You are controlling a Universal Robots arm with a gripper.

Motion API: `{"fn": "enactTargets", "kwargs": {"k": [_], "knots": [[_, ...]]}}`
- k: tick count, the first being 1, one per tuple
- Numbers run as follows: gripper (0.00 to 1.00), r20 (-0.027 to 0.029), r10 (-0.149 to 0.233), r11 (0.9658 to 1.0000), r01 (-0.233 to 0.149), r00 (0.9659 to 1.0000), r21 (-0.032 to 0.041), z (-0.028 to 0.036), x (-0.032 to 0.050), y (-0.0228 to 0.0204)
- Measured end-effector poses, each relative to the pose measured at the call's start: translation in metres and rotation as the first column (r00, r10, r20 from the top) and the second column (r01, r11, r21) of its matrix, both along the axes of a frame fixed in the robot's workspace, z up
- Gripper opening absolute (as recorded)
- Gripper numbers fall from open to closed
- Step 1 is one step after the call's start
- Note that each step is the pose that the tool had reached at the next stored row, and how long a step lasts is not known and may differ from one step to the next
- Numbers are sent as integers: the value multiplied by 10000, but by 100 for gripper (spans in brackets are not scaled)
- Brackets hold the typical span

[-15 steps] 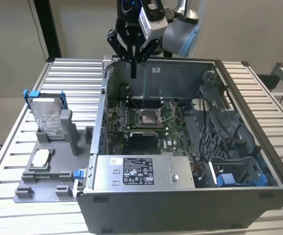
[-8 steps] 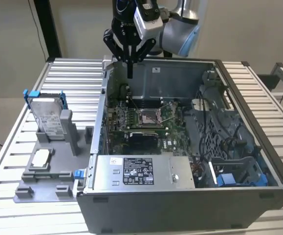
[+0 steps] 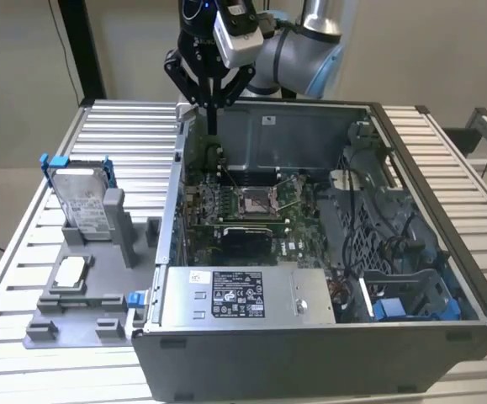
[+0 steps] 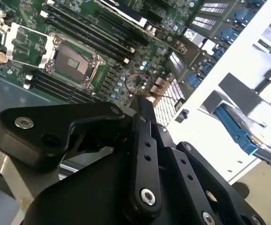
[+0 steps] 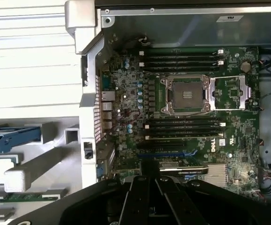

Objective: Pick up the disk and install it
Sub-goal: 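Reach for the disk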

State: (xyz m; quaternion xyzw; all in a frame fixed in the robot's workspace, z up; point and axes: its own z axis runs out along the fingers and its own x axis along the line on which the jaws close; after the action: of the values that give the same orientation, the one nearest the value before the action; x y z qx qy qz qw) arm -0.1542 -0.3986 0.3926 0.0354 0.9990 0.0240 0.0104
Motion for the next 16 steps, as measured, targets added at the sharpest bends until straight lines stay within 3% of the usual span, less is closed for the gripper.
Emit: {"fn": "enactTargets", "kwargs": {"k": [16], "knots": [[0, -3, 0, 10000, 0, 10000, 1, 0, -409, 117]]}}
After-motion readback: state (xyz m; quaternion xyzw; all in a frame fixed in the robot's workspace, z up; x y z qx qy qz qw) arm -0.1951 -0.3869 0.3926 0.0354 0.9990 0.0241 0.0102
